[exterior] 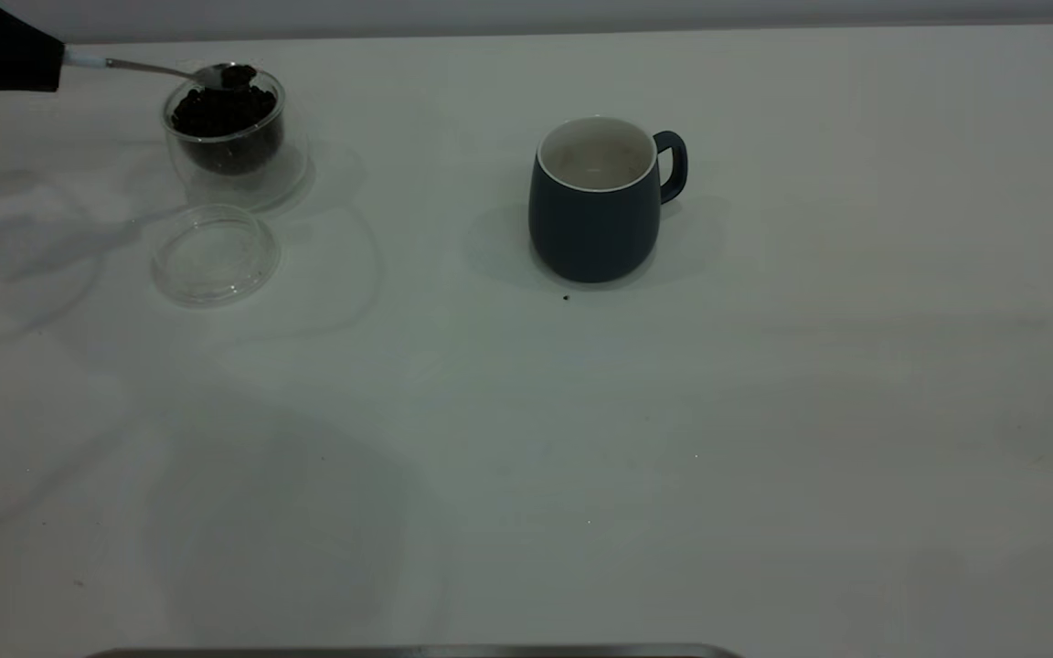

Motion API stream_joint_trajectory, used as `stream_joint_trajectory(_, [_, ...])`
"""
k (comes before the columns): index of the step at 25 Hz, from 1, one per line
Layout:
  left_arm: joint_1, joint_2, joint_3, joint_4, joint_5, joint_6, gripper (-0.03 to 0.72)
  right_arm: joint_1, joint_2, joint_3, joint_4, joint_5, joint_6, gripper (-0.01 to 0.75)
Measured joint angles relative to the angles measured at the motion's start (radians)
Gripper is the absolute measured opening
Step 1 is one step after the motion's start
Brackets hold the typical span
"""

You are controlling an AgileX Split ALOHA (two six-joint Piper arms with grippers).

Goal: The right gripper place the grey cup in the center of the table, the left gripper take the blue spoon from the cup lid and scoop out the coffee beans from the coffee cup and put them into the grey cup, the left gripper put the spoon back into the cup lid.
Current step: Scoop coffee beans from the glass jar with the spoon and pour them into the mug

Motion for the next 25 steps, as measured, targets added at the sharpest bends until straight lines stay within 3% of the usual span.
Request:
stream_joint_trajectory(8, [-0.029, 0.000, 0.000, -0.022, 0.001, -0.015, 0.131, 0.000, 0.000, 0.000, 0.000, 0.000, 0.000, 0.363])
stream_joint_trajectory(25, [-0.185, 0.000, 0.000, -0.075, 0.001, -0.017, 0.131, 0.000, 0.000, 0.000, 0.000, 0.000, 0.000, 0.363])
